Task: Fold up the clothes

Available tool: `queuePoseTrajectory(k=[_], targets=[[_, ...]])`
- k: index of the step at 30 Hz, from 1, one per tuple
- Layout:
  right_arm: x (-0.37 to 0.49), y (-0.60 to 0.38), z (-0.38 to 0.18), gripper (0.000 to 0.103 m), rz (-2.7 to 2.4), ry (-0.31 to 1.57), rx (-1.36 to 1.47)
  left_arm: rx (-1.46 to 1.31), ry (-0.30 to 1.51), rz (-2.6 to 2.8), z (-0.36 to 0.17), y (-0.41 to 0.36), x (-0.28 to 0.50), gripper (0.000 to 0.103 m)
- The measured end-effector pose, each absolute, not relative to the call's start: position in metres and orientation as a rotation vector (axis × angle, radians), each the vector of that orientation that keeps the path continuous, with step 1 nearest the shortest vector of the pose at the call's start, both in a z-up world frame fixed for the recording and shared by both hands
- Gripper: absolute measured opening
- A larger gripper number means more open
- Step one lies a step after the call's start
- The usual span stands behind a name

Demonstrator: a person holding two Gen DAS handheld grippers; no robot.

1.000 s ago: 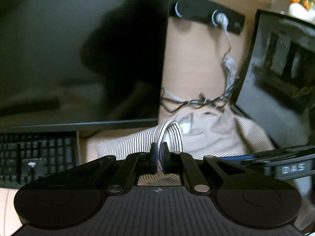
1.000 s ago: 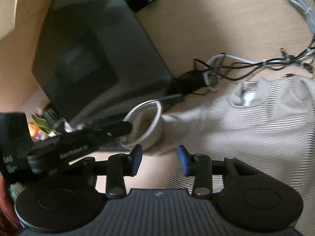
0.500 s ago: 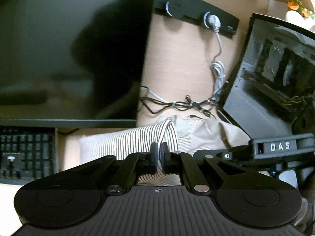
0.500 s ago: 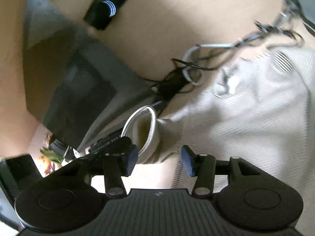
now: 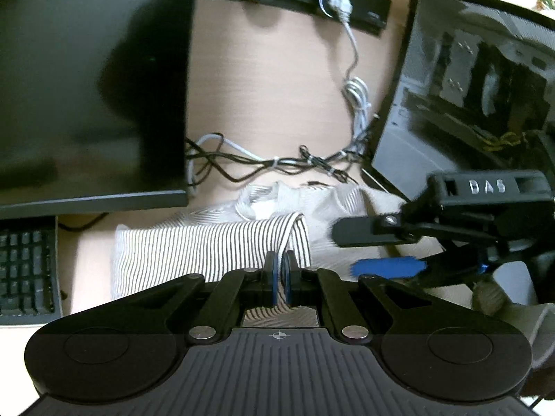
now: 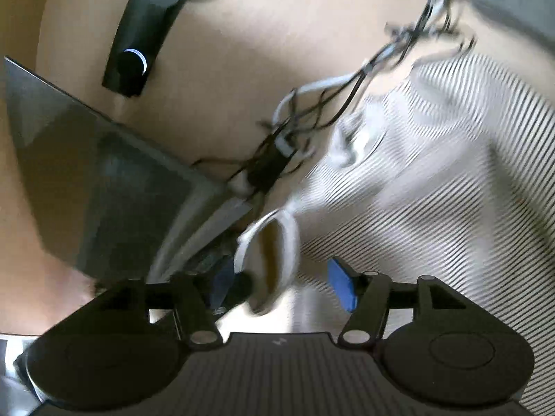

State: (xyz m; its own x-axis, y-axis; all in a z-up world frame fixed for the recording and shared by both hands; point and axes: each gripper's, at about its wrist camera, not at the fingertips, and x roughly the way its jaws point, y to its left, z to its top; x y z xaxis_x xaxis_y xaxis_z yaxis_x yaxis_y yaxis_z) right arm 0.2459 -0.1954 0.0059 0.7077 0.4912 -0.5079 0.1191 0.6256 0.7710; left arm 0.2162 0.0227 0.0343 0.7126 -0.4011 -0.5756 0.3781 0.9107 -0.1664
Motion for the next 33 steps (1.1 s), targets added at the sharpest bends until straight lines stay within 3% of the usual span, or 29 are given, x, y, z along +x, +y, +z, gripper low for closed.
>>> queuePoseTrajectory(k=[4,9,10,11,13,14,15,17,22,27,33], targets=[[0.25,-0.2,0.005,0.052,0.257,0.807,0.914,-0.036,0.642,-0.434,0.032,0.021,0.215,0.005],[0.267,-0.181,-0.007,0.06,0.306,0.85,0.91,-0.012,0.649,-0.452,0.026,0.012,0.212,0.005],[0.273,-0.176,-0.01,0.058,0.317,0.853,0.903,-0.009,0.652,-0.452,0.025,0.012,0.211,0.005],[0.279,-0.171,-0.009,0.042,0.334,0.85,0.868,-0.007,0.654,-0.453,0.024,0.012,0.21,0.007],[0.292,-0.159,-0.003,0.012,0.374,0.835,0.766,-0.021,0.659,-0.444,0.024,0.017,0.21,0.016],[0.299,-0.152,0.005,0.009,0.384,0.816,0.677,-0.034,0.658,-0.435,0.024,0.021,0.21,0.032],[0.304,-0.148,0.016,0.008,0.385,0.784,0.587,-0.047,0.654,-0.423,0.025,0.026,0.211,0.054],[0.313,-0.148,0.038,0.007,0.373,0.712,0.444,-0.071,0.642,-0.39,0.026,0.039,0.21,0.071],[0.336,-0.178,0.064,0.007,0.206,0.619,0.241,-0.128,0.69,-0.351,0.018,0.056,0.216,0.082],[0.355,-0.209,0.013,0.008,0.002,0.782,0.241,-0.102,0.752,-0.371,0.003,0.049,0.226,0.095],[0.351,-0.222,-0.036,0.008,-0.087,0.862,0.184,-0.048,0.795,-0.421,-0.021,0.027,0.248,0.098]])
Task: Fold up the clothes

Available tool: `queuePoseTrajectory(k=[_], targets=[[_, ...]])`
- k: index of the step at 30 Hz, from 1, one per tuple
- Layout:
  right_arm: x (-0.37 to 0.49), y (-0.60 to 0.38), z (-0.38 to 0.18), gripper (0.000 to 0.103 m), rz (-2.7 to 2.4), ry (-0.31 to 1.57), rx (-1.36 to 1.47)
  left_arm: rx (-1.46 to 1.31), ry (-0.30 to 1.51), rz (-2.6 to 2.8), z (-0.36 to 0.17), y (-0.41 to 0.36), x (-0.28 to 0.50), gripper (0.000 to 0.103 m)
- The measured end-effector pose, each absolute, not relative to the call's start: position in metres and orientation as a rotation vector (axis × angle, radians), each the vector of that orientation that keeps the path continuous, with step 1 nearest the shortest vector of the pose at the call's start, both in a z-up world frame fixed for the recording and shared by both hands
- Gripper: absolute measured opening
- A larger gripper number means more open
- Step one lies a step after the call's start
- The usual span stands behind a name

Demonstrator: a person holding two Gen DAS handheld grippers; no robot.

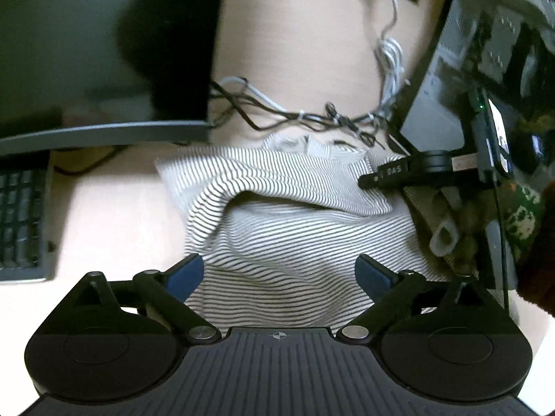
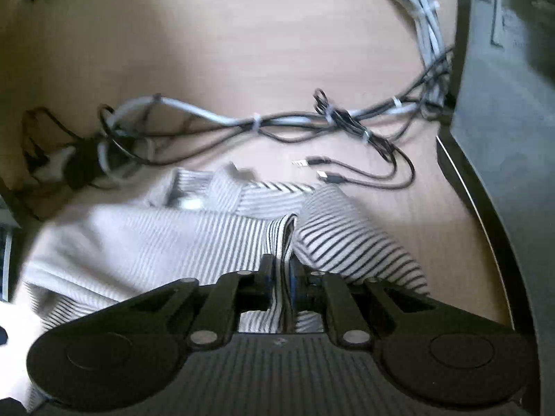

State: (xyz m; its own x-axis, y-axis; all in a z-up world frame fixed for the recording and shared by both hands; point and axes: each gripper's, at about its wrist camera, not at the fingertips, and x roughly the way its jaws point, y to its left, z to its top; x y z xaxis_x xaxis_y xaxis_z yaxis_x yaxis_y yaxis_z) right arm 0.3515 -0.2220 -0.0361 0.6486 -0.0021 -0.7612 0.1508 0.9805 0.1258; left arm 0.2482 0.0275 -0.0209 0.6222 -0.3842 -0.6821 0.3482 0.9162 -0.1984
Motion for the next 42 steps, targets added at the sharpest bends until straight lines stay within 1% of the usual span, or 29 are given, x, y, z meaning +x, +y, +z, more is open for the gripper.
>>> queuePoseTrajectory(k=[6,10,12,19,23,27,29,33,37,39,42], targets=[[0.343,-0.214,-0.033,0.01,-0.13,0.83,0.072,0.024,0.848,-0.433,-0.057,0.014,0.267,0.098],[0.333,-0.22,-0.034,0.01,-0.134,0.826,0.056,0.128,0.795,-0.443,-0.068,0.011,0.252,0.098],[0.33,-0.218,-0.035,0.012,-0.118,0.831,0.061,0.17,0.783,-0.425,-0.071,0.01,0.243,0.098],[0.307,-0.186,-0.035,0.012,-0.035,0.83,0.077,0.141,0.836,-0.372,-0.07,0.052,0.21,0.098],[0.298,-0.158,-0.031,0.01,-0.018,0.814,-0.05,0.14,0.872,-0.365,-0.065,0.073,0.192,0.098],[0.301,-0.159,-0.027,0.006,-0.088,0.818,-0.112,0.052,0.888,-0.325,-0.056,0.093,0.201,0.098],[0.296,-0.16,-0.017,0.006,-0.111,0.81,-0.131,0.021,0.819,-0.33,-0.041,0.1,0.204,0.098],[0.278,-0.169,0.012,0.007,-0.137,0.743,-0.053,0.024,0.673,-0.391,-0.009,0.097,0.217,0.098],[0.27,-0.162,0.023,0.008,-0.094,0.704,0.002,0.088,0.608,-0.442,-0.002,0.073,0.24,0.098],[0.271,-0.157,0.015,0.013,-0.046,0.727,0.055,0.078,0.648,-0.465,-0.01,0.062,0.258,0.098],[0.273,-0.152,-0.009,0.014,-0.027,0.793,0.093,0.039,0.769,-0.48,-0.033,0.056,0.282,0.098]])
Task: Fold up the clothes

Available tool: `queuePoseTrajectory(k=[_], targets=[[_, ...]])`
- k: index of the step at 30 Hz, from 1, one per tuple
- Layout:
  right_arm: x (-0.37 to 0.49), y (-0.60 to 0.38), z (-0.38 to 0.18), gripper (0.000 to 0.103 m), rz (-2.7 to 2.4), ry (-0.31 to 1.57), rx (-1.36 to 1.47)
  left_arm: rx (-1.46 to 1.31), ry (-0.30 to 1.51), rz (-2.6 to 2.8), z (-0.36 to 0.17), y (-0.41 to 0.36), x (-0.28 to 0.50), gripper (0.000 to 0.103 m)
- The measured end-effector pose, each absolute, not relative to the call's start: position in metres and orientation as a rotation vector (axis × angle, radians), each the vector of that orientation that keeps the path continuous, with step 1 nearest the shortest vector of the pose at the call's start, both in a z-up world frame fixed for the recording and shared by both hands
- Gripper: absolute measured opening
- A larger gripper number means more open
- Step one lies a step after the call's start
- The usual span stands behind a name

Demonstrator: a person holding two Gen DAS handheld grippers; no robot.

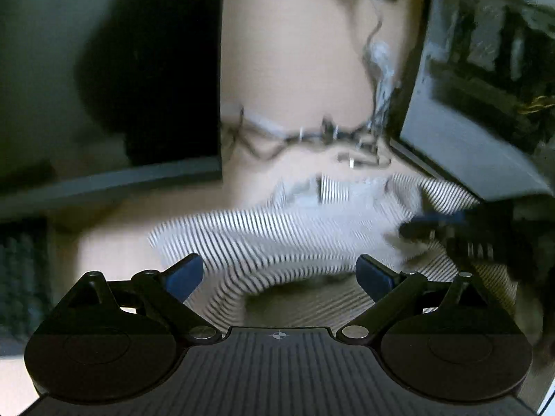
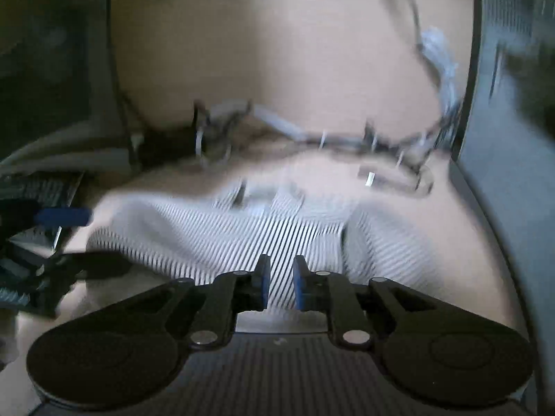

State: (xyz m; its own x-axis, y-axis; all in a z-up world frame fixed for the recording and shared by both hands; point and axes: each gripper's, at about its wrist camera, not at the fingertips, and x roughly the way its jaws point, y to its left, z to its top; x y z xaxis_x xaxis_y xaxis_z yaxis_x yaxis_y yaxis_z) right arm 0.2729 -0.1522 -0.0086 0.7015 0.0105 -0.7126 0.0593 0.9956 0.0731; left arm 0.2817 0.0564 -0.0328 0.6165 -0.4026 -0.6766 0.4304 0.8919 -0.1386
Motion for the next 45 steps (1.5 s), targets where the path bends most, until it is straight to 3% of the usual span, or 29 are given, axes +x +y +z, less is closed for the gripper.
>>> queuePoseTrajectory(k=[4,7,9,11,17,28,32,35,38,41,42,43,45], targets=[[0.259,-0.16,-0.006,0.013,-0.047,0.805,0.08,0.077,0.833,-0.458,-0.054,0.056,0.288,0.098],[0.244,-0.169,0.005,0.018,-0.052,0.795,0.052,0.05,0.828,-0.462,-0.046,0.059,0.285,0.098],[0.219,-0.183,0.025,0.032,-0.057,0.773,-0.01,0.013,0.821,-0.46,-0.037,0.064,0.282,0.098],[0.196,-0.193,0.038,0.038,-0.066,0.769,-0.072,-0.011,0.801,-0.445,-0.026,0.069,0.275,0.1],[0.145,-0.195,0.035,0.048,-0.084,0.869,-0.247,0.007,0.79,-0.453,-0.008,0.062,0.264,0.103],[0.082,-0.186,0.02,0.049,-0.072,1.023,-0.464,-0.008,0.844,-0.464,-0.01,0.062,0.256,0.103],[0.081,-0.195,0.023,0.049,-0.075,1.029,-0.176,-0.006,0.848,-0.454,-0.009,0.068,0.25,0.103],[0.086,-0.216,0.017,0.058,-0.146,1.014,0.175,-0.023,0.867,-0.436,-0.01,0.074,0.249,0.103],[0.089,-0.231,0.001,0.059,-0.212,0.982,0.442,-0.03,0.877,-0.426,-0.012,0.078,0.249,0.103],[0.104,-0.229,0.006,0.027,-0.201,0.887,0.498,-0.032,0.886,-0.416,-0.012,0.079,0.249,0.103],[0.111,-0.225,0.011,0.024,-0.182,0.85,0.488,-0.032,0.885,-0.415,-0.012,0.079,0.249,0.103],[0.121,-0.22,0.022,0.01,-0.159,0.806,0.457,-0.033,0.878,-0.422,-0.011,0.081,0.246,0.103],[0.143,-0.21,0.05,0.008,-0.107,0.709,0.372,-0.036,0.86,-0.439,-0.008,0.084,0.24,0.103]])
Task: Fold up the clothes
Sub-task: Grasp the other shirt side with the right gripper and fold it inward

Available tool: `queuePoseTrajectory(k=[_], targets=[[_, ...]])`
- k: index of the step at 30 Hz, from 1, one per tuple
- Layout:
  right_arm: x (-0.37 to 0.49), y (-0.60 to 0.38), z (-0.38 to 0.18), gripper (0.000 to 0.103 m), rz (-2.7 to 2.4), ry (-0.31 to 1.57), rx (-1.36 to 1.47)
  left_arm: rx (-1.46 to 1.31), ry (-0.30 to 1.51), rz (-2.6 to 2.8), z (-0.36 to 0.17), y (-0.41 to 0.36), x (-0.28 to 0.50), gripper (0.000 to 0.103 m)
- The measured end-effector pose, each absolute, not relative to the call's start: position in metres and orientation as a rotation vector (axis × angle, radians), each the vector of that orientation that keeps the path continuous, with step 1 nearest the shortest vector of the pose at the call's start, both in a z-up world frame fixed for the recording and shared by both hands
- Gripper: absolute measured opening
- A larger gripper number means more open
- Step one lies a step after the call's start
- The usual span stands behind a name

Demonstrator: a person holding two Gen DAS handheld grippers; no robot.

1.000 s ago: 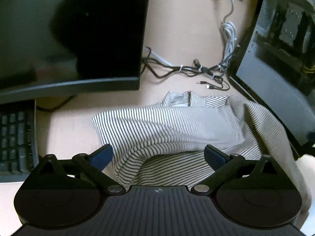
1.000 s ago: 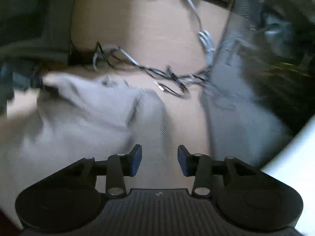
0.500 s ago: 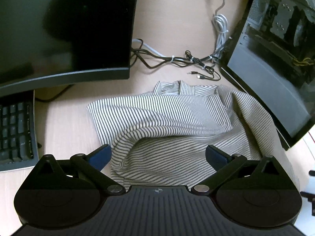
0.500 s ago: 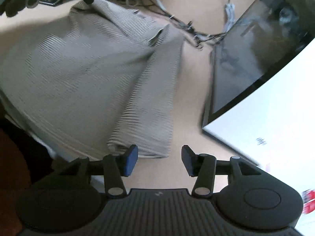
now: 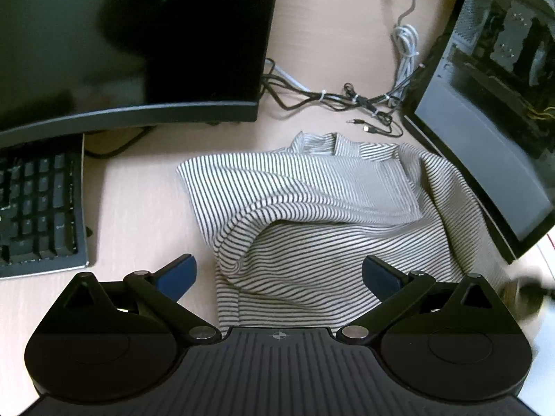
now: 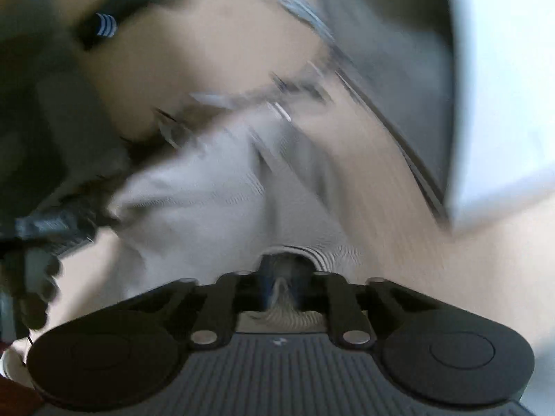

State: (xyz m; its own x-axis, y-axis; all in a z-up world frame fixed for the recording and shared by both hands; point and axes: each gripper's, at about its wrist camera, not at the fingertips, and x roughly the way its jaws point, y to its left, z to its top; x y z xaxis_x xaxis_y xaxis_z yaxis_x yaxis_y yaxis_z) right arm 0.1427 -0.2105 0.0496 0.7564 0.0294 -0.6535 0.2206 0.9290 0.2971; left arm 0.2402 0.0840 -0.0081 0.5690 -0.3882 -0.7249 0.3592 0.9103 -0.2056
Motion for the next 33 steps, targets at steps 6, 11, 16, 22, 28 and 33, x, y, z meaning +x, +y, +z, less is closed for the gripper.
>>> queuePoseTrajectory(k=[6,11,16,22,28,33], targets=[[0.225,-0.188,0.119,0.008,0.073,0.472,0.281,-0.042,0.805,-0.489,-0.001,0.094,0.221,0.103],[0.265,-0.167,0.127,0.006,0.174,0.469,0.219,-0.031,0.773,-0.545,0.001,0.096,0.202,0.103],[0.301,-0.145,0.111,0.002,0.243,0.477,0.216,-0.014,0.751,-0.588,0.007,0.082,0.203,0.103],[0.306,-0.126,0.12,0.002,0.306,0.406,0.193,0.005,0.749,-0.592,0.008,0.071,0.209,0.103],[0.292,-0.173,0.096,0.004,0.132,0.451,0.199,-0.145,0.824,-0.611,-0.001,0.08,0.221,0.103],[0.278,-0.209,0.071,0.008,-0.009,0.485,0.185,-0.403,0.92,-0.628,-0.009,0.093,0.241,0.103]])
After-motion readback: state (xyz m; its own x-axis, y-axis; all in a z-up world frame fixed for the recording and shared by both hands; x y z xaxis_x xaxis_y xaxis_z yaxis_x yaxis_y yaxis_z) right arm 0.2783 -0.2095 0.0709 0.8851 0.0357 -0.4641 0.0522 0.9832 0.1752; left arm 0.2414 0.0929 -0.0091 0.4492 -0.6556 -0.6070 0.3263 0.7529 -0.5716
